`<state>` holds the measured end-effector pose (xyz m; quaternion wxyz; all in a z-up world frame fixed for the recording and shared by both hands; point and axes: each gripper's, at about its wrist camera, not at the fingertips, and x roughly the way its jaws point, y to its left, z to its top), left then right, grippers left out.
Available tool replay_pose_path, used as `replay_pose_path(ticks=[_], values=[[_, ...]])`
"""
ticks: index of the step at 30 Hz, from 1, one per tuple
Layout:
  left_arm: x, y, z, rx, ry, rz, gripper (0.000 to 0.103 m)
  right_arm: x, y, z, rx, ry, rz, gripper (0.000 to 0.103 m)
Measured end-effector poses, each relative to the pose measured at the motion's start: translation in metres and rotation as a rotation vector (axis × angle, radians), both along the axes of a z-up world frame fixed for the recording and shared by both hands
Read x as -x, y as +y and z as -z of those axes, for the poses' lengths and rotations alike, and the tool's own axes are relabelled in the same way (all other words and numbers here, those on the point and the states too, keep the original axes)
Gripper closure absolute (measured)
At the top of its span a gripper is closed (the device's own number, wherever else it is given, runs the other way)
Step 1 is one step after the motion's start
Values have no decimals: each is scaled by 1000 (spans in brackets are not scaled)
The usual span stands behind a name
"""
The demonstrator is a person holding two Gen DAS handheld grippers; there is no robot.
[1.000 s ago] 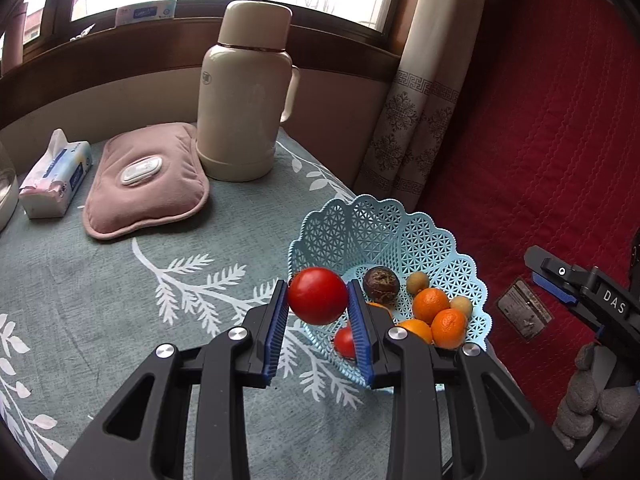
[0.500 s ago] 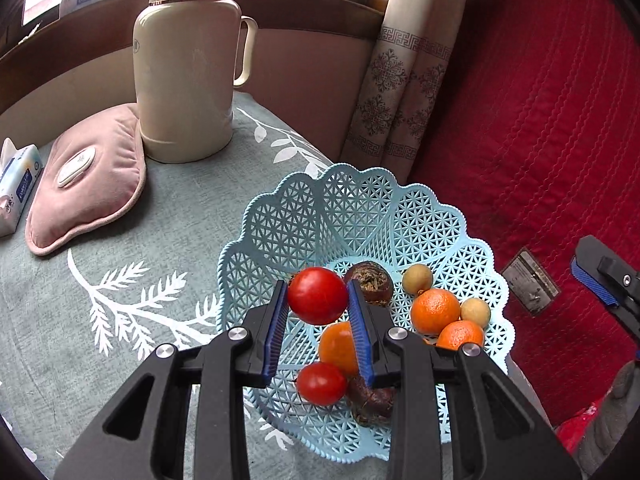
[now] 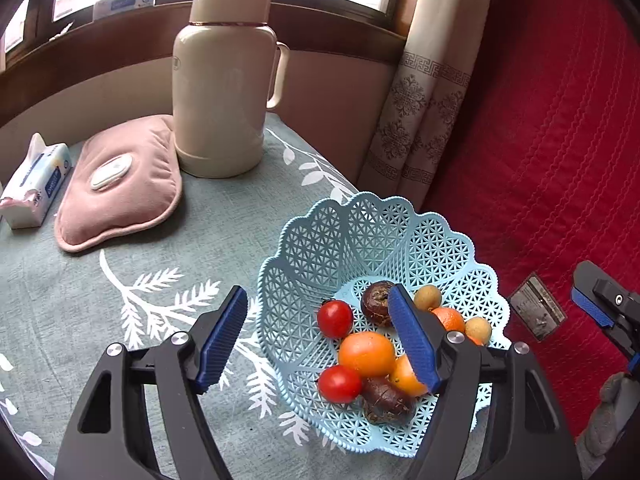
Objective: Organize fruits
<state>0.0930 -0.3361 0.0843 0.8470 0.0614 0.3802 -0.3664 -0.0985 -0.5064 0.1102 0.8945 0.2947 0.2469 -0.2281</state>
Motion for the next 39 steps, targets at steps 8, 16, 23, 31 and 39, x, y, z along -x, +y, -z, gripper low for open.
replay_pose_path(ticks=[8,16,23,31,39], values=[[13,31,-23,12,-110,-137,10,12,-12,-2,-25,-24,35,11],[37,48,-28,-16,-211,-194,9,24,-9,-5,33,-29,-10,7],[61,57,-26,-11,-256,-176,9,25,12,-6,133,-37,-59,3],[74,65,-32,0,-313,-190,9,15,47,-3,298,32,-144,3],[79,63,-30,-21,-345,-197,9,12,57,3,311,40,-184,3]])
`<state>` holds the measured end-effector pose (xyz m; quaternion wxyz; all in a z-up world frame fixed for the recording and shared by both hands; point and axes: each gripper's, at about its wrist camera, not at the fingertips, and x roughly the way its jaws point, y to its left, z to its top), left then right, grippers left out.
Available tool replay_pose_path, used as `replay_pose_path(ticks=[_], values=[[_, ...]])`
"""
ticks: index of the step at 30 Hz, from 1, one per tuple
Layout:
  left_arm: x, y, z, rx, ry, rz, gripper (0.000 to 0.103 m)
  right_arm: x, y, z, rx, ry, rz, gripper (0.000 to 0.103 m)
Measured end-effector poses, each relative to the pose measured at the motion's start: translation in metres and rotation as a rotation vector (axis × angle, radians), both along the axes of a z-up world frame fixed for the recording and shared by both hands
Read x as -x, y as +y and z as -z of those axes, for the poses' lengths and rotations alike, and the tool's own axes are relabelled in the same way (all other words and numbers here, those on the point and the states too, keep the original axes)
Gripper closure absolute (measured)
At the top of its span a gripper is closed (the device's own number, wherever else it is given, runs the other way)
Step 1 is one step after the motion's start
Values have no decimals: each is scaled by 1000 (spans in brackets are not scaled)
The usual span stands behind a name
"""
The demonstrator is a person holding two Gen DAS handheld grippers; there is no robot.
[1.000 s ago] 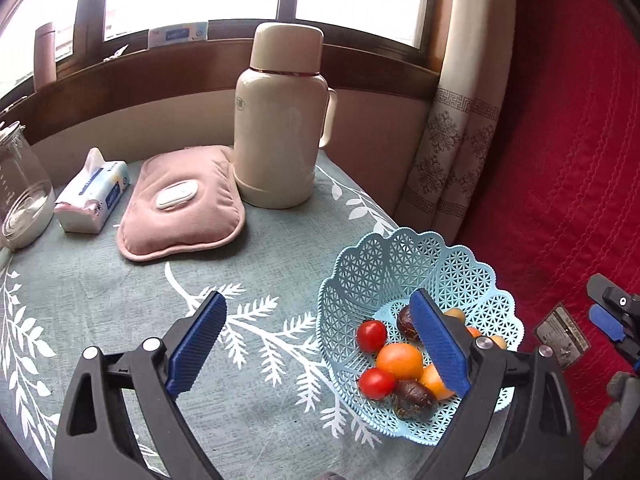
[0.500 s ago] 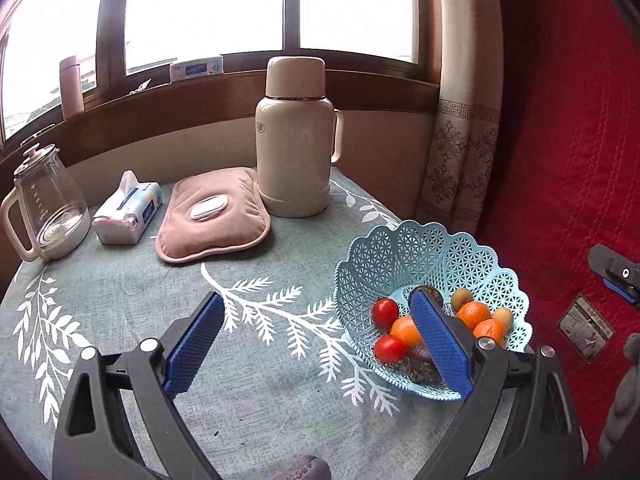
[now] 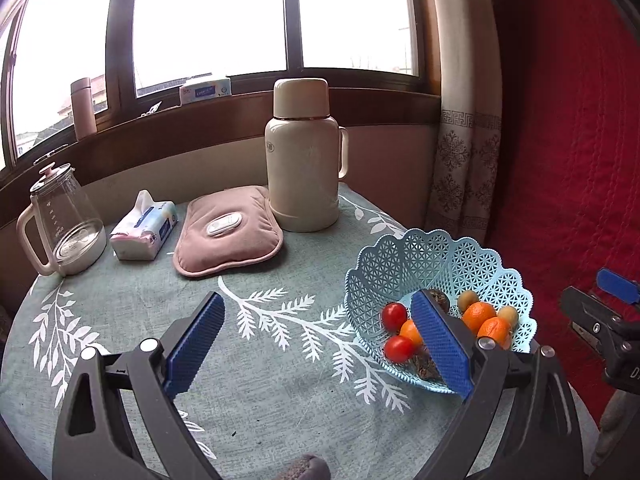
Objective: Organize fruits
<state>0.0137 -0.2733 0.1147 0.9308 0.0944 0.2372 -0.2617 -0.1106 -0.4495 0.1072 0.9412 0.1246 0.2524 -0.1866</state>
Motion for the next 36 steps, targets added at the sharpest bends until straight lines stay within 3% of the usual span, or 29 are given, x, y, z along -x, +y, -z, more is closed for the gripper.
replay_pose_path(ticks=[14,36], values=[[17,-13,15,-105,-45,-28,9,-6,7,13,49,47,-24,3],[31,-24,25,-167,-68,4,9,-15,7,29,58,109,-21,3]])
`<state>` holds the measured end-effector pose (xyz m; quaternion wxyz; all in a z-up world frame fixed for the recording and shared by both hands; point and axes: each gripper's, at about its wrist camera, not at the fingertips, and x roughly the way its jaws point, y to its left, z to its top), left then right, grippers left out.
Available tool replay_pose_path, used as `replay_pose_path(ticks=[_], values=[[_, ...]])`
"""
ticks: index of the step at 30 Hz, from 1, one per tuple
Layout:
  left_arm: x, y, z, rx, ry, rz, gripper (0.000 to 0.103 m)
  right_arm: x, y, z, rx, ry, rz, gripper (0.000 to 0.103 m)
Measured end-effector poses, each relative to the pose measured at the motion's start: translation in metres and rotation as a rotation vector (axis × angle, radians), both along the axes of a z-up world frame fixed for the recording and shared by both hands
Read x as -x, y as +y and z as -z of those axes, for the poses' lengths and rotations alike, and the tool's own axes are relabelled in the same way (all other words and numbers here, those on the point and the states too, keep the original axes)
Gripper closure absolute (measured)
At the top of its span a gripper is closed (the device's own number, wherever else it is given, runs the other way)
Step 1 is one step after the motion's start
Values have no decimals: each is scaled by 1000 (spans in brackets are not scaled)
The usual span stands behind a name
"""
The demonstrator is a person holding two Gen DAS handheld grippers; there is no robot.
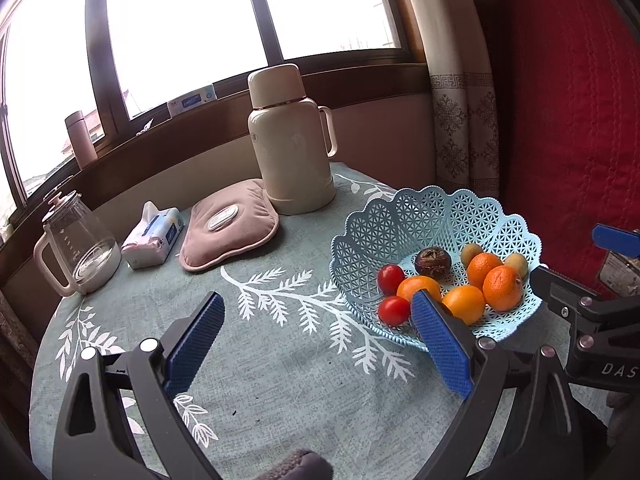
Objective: Organize fruits
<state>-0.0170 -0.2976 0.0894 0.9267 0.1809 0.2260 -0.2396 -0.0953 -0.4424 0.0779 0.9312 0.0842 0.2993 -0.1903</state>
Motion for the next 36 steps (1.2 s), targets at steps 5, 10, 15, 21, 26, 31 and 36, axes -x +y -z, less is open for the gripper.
replay_pose_path(ticks=[5,10,15,21,26,31,36], values=[[-1,0,2,-3,6,0,9,-2,2,3,21,16,1,3],[-1,0,2,-6,10,4,9,-3,2,4,18,21,0,3],[-1,-1,4,-10,15,4,9,-3,2,6,16,27,-2,3],[-1,-1,4,-11,17,5,9,-4,2,7,13,32,0,3],[-1,-1,6,-12,21,6,9,-5,0,9,4,40,4,3],[-2,-2,8,-15,25,8,9,-5,0,8,5,40,3,3],[-1,-3,9,-17,29,15,9,-4,1,9,2,43,3,3]])
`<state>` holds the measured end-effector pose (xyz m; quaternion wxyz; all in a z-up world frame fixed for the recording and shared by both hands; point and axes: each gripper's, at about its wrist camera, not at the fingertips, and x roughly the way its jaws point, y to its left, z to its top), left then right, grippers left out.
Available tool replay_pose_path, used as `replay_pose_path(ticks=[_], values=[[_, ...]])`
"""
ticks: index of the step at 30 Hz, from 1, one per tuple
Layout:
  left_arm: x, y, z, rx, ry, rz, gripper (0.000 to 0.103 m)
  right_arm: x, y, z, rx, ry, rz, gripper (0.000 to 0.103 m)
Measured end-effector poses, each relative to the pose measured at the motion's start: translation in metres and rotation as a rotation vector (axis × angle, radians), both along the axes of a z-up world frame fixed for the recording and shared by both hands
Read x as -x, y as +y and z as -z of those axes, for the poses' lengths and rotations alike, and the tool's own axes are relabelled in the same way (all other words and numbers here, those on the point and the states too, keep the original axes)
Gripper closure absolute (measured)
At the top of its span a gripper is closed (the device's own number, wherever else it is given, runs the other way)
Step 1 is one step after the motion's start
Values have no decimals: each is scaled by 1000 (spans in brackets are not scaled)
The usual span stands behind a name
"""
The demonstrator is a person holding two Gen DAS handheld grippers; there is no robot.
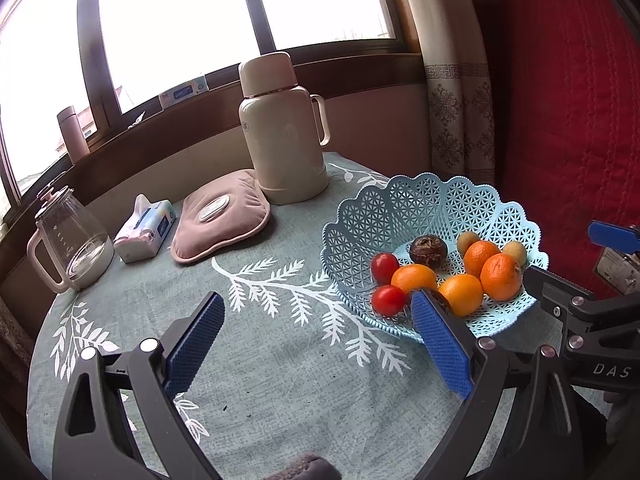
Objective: Organize fruits
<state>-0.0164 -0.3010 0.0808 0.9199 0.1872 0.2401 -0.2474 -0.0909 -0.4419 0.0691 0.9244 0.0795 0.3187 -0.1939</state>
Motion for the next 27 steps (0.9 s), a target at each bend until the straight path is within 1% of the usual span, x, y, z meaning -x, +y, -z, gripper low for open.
replay_pose_path(ticks=[16,27], values=[[-3,-1,4,2,28,3,9,-1,0,0,4,5,0,3],[-8,-1,9,27,84,32,9,-1,-1,3,15,18,8,3]])
